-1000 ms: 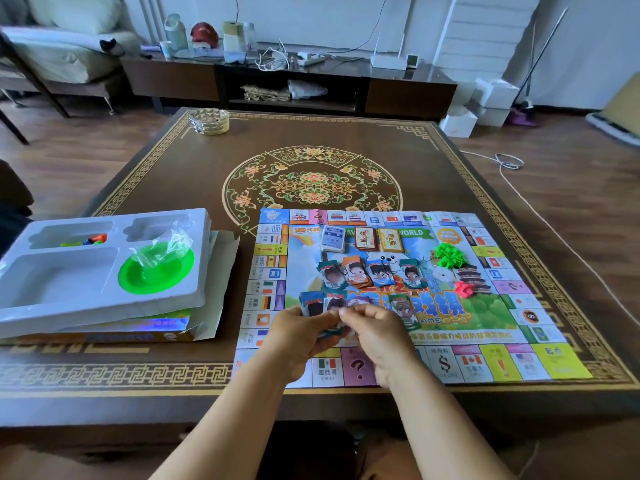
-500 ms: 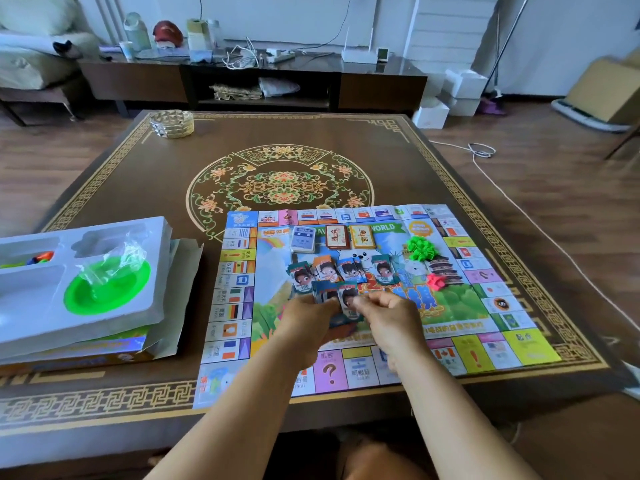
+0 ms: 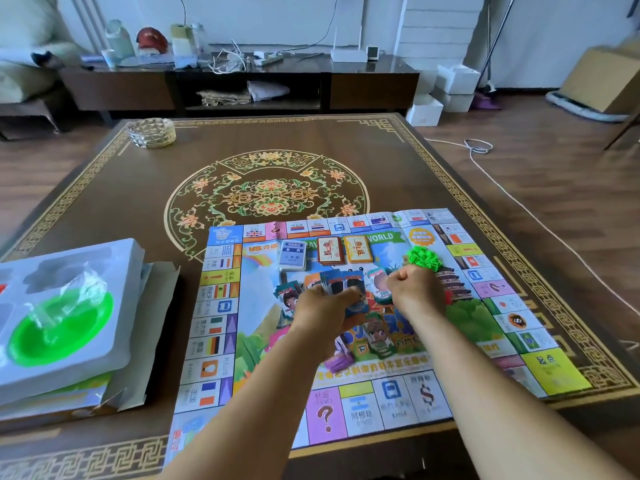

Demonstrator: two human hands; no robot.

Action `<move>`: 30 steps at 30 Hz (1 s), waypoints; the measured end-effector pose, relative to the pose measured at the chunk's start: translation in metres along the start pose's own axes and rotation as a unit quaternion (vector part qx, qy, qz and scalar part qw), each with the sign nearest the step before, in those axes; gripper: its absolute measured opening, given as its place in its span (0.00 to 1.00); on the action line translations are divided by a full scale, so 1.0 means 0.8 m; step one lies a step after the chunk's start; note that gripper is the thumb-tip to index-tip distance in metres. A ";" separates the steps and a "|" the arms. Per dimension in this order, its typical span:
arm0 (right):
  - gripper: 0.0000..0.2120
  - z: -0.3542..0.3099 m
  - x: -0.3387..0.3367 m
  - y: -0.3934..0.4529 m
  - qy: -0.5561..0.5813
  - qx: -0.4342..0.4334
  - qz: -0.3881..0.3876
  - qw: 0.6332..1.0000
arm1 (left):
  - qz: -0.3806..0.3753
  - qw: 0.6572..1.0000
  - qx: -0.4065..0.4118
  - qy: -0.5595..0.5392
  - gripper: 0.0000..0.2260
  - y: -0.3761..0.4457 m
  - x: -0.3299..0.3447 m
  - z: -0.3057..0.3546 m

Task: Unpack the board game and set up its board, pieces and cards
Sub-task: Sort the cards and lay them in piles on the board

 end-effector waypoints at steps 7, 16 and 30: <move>0.17 -0.016 -0.016 -0.016 0.008 -0.012 0.001 1.000 | -0.013 1.000 0.006 -0.008 0.09 0.001 0.000 -0.003; 0.03 0.003 0.015 -0.090 0.308 0.096 -0.155 0.934 | -0.042 0.999 -0.015 -0.028 0.11 -0.031 -0.006 -0.019; 0.05 -0.020 0.004 -0.137 0.277 0.062 -0.151 0.947 | 0.007 0.999 -0.034 -0.038 0.06 -0.063 -0.059 -0.021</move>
Point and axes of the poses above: each hand's wrist, its own y-axis towards the middle knuckle, its own x-axis out of the palm, z = x × y, the point moved 8 cm from there along y, towards the middle knuckle, and after that the axes turned 7 degrees about z, right-handed, at the moved point
